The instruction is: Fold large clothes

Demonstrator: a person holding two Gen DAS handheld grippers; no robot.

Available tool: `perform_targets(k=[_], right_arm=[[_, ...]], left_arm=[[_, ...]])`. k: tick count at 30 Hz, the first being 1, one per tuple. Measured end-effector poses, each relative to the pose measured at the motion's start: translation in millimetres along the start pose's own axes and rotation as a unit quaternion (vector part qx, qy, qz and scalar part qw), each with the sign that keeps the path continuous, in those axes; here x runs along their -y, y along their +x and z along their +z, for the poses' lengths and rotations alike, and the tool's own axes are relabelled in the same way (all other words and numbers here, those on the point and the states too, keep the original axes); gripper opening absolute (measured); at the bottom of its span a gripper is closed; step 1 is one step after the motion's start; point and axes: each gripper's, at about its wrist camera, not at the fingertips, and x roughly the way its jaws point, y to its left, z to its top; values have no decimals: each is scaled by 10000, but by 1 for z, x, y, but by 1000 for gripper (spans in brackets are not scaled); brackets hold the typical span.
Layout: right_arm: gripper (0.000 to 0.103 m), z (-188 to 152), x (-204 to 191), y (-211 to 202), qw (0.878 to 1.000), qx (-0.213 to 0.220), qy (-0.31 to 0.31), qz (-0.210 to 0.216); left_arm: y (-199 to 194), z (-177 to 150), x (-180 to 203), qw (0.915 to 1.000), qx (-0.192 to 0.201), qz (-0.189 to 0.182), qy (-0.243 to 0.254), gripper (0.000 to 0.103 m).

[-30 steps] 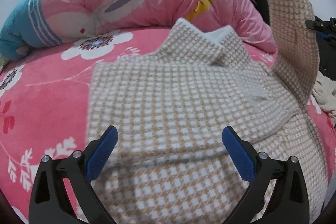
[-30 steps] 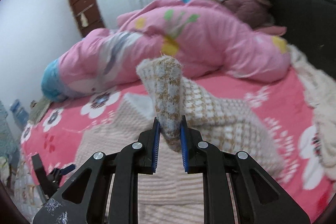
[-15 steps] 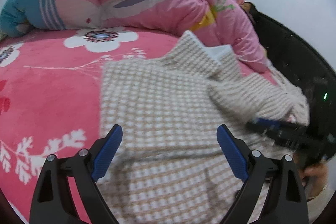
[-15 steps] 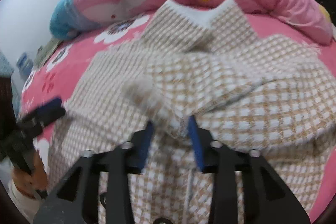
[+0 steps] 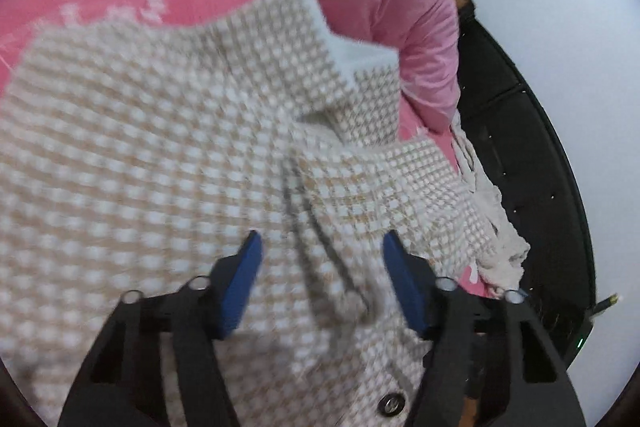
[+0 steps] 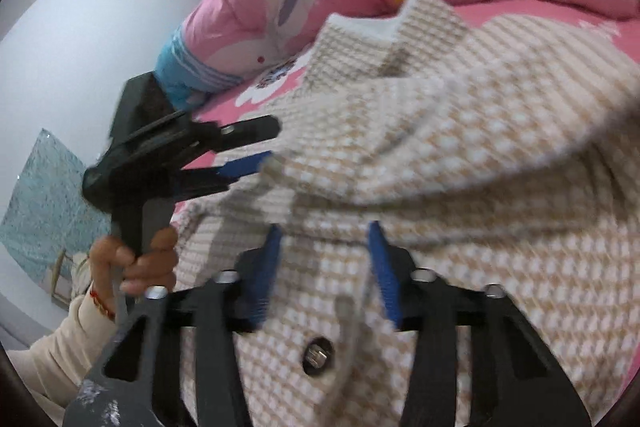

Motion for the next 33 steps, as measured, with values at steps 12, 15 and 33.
perform_targets(k=[12, 15, 33], right_arm=[[25, -28, 44, -5, 9974, 82, 714, 83], [25, -28, 40, -4, 9981, 59, 609, 16], [44, -23, 23, 6, 9993, -44, 371, 40]], left_arm=[[-16, 12, 64, 9868, 529, 939, 1207, 9], [-57, 17, 82, 9783, 934, 997, 1558, 9], [-114, 8, -62, 9862, 689, 1449, 403, 9]])
